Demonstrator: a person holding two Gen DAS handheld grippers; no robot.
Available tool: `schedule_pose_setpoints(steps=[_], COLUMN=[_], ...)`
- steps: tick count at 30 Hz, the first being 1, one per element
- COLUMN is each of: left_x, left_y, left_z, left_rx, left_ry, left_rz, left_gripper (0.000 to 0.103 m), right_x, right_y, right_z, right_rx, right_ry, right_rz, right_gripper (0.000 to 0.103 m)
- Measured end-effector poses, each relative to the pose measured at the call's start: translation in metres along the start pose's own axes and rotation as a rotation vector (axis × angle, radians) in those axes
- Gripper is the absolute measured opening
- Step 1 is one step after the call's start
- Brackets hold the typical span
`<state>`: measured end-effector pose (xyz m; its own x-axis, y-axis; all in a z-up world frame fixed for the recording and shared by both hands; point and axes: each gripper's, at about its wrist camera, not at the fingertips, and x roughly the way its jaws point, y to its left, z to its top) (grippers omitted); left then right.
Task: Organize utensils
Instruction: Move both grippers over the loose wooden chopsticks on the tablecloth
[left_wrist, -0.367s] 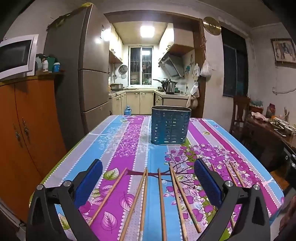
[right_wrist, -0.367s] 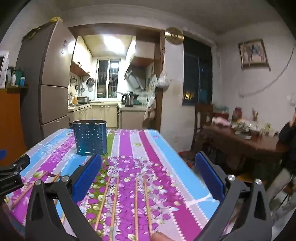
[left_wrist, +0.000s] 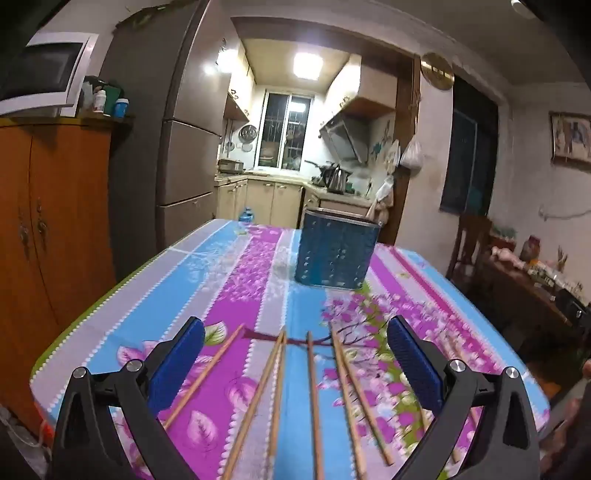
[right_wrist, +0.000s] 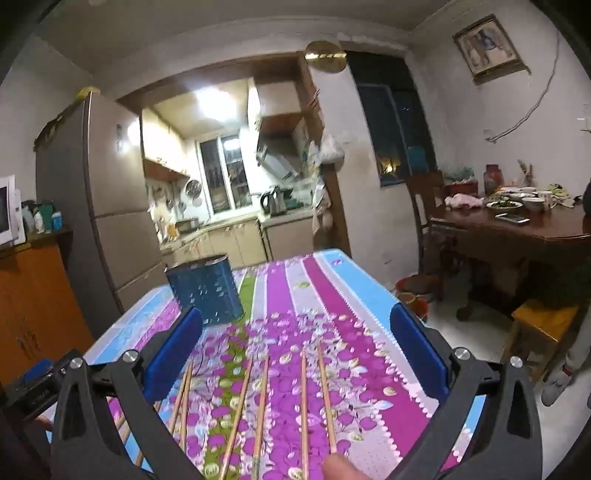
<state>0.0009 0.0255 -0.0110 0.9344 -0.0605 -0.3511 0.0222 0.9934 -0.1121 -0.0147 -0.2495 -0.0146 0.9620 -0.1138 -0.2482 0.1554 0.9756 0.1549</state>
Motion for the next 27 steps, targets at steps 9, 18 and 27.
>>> schedule_pose_setpoints(steps=[9,18,27], left_x=[-0.019,-0.026,-0.044], left_y=[0.03,0.072,0.081], left_z=[-0.005,0.001,0.007], left_rx=[0.074,-0.128,-0.067], left_ry=[-0.061,-0.039,-0.146], left_rz=[0.266,0.15,0.155], left_gripper=[0.099,0.099,0.099], right_x=[-0.009,-0.008,-0.016], right_y=[-0.006,-0.006,-0.013], right_z=[-0.001,-0.006,-0.002], right_rx=[-0.018,-0.007,-0.048], right_ry=[0.007,-0.058,-0.047], right_rz=[-0.059,0.011,0.01], right_gripper=[0.098,0.098,0.098])
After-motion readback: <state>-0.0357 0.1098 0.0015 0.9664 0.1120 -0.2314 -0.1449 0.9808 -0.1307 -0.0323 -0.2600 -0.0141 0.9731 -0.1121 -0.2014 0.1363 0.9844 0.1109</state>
